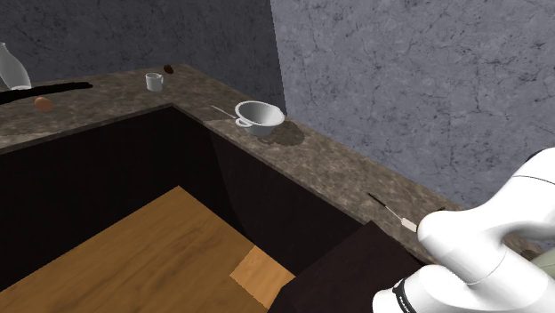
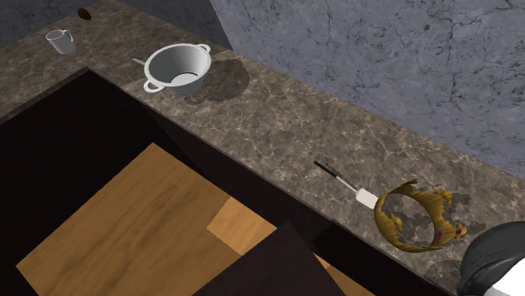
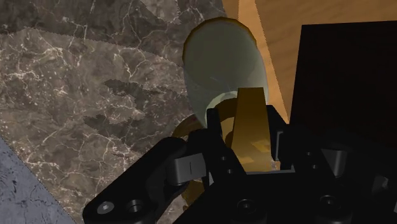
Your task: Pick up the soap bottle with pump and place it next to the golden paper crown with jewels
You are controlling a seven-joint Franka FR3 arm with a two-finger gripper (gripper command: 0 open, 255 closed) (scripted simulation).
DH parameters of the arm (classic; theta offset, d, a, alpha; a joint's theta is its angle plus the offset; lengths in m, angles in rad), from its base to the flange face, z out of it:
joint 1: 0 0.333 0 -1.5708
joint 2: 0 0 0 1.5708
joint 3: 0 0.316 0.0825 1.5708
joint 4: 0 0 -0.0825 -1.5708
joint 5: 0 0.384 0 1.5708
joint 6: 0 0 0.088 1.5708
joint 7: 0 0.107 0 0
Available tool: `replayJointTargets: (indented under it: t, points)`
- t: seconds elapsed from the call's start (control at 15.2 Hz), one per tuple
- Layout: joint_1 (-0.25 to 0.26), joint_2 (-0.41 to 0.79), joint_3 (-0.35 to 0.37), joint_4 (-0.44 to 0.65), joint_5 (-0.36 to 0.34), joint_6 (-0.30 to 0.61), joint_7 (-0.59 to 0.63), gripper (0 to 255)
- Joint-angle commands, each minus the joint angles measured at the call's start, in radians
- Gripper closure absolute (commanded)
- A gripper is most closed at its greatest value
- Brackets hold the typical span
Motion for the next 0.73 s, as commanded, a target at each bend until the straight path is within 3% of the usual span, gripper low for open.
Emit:
replayJointTargets:
  t: [0.0, 0.66]
  points:
    - [0.009, 0.001, 0.0, -0.027, 0.003, 0.025, -0.006, 255]
    - [0.032, 0.031, 0.016, -0.125, 0.027, 0.136, -0.031, 255]
